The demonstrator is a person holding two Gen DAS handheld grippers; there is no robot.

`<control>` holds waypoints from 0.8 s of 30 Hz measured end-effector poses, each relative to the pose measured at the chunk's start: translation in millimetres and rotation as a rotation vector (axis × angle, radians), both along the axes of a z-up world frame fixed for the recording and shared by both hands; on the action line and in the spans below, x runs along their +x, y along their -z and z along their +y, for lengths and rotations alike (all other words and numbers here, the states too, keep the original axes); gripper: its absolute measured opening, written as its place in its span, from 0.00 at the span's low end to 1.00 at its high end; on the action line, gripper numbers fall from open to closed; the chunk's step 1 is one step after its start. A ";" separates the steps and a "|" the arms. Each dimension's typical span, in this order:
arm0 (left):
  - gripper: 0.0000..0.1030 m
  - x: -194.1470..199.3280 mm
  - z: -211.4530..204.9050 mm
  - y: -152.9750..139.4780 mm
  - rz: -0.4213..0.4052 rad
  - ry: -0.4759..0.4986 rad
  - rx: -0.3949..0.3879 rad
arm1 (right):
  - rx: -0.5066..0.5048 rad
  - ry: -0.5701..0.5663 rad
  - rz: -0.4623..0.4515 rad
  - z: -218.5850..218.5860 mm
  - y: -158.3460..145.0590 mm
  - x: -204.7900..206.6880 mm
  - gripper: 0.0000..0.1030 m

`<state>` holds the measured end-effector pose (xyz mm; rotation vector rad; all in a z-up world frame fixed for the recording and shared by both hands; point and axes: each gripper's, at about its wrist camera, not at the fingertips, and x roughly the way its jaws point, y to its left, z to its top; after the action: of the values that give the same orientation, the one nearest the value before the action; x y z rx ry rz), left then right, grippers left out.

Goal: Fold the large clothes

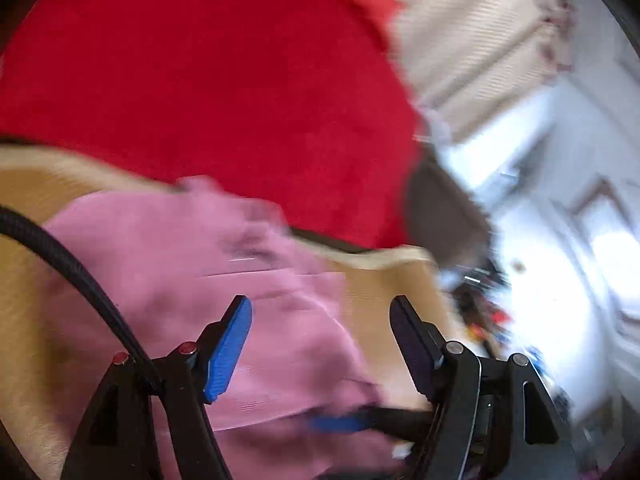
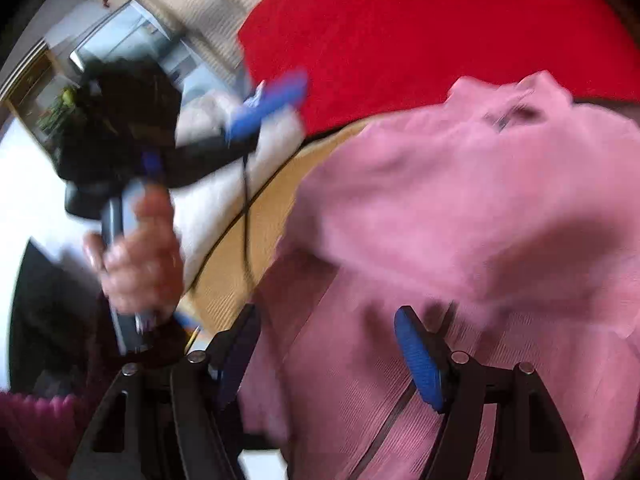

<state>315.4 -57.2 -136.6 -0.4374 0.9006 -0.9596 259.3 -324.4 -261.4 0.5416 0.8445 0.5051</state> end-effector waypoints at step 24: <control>0.70 11.6 -9.8 43.6 -0.126 -0.290 0.662 | 0.056 0.502 0.119 -112.4 33.6 45.3 0.28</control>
<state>327.0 -67.0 -180.2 0.0611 0.9501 -0.3804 304.6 -436.8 -295.0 0.8120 0.7727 0.0370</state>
